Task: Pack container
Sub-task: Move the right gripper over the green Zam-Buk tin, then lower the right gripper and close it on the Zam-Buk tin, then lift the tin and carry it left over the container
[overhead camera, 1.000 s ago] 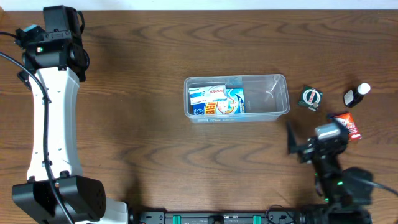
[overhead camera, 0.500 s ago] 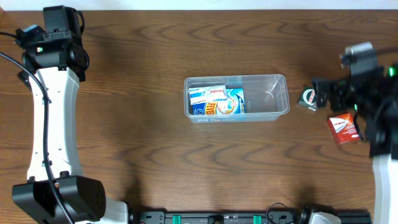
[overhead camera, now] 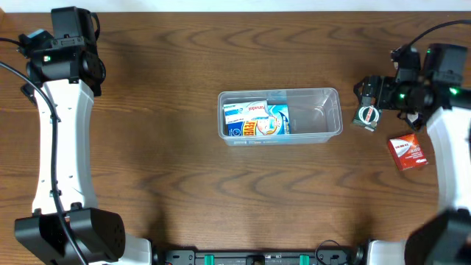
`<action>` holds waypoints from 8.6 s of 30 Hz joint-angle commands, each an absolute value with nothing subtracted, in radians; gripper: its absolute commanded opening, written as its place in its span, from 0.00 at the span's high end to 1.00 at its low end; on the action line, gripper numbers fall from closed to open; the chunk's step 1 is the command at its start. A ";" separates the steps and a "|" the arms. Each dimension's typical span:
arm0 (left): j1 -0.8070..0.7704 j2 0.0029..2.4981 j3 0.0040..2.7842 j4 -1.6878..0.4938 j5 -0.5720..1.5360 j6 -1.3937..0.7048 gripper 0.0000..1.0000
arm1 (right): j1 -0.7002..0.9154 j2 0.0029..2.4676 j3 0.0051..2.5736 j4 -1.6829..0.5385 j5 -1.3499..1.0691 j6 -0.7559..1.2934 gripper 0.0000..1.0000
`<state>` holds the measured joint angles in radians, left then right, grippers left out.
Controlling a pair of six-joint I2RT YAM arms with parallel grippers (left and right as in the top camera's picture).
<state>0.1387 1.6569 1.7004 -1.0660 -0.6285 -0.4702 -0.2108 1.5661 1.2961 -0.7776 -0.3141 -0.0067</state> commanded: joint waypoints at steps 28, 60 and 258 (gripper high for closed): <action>0.141 1.658 1.699 -1.065 -0.640 -0.465 0.02 | -0.174 1.833 1.313 -0.768 0.011 0.136 0.01; 0.141 1.658 1.699 -1.065 -0.640 -0.465 0.02 | -0.235 1.774 1.313 -1.090 0.256 -0.388 0.01; 0.141 1.658 1.699 -1.065 -0.640 -0.465 0.02 | 0.534 1.835 1.324 -0.611 0.123 0.426 0.44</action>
<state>0.1383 1.6569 1.7004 -1.0657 -0.6285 -0.4702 0.5270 1.8198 1.3117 -0.6064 0.1200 0.4103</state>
